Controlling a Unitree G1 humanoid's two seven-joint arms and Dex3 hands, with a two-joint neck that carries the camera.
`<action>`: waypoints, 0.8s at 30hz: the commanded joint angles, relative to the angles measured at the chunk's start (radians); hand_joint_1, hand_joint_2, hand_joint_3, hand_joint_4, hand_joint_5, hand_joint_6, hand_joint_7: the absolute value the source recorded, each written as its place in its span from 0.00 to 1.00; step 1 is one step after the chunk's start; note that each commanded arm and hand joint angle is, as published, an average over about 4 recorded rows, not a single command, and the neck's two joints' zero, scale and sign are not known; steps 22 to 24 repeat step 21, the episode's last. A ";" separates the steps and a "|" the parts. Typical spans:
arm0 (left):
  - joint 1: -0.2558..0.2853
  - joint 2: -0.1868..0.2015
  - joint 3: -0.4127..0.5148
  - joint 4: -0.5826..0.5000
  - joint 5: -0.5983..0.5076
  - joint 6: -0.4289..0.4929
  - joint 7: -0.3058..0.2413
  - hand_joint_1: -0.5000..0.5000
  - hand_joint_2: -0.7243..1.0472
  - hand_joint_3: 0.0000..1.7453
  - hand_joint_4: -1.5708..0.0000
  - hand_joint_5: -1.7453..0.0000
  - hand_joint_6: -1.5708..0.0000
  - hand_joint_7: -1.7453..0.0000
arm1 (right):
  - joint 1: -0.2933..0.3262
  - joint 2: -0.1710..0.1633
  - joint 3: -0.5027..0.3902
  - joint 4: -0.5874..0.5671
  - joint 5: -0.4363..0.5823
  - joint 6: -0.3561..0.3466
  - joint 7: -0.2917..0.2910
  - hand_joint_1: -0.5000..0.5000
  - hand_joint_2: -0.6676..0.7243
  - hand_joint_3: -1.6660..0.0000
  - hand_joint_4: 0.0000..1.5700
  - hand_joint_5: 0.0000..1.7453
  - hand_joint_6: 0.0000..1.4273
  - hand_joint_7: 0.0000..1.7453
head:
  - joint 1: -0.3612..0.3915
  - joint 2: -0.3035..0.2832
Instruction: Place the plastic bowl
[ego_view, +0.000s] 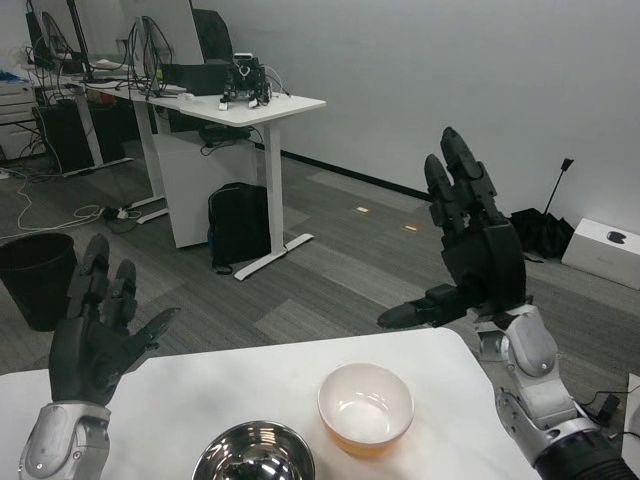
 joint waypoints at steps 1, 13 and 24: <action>-0.001 0.001 0.013 0.013 0.009 -0.012 0.001 0.00 0.85 0.00 1.00 1.00 1.00 1.00 | -0.023 -0.012 0.010 0.012 0.001 -0.002 -0.004 0.04 0.41 0.90 0.00 0.00 0.00 0.00 | 0.006 -0.003; -0.009 -0.004 0.009 0.014 0.018 -0.014 0.004 0.00 0.85 0.00 1.00 1.00 1.00 1.00 | -0.027 -0.006 0.026 0.002 -0.001 -0.005 -0.010 0.04 0.36 0.90 0.00 0.00 0.00 0.00 | 0.018 0.028; -0.015 -0.009 -0.001 0.014 0.019 -0.015 0.004 0.00 0.85 0.00 1.00 1.00 1.00 1.00 | -0.027 -0.007 0.030 -0.001 0.001 -0.006 -0.013 0.04 0.36 0.90 0.00 0.00 0.00 0.00 | 0.046 0.038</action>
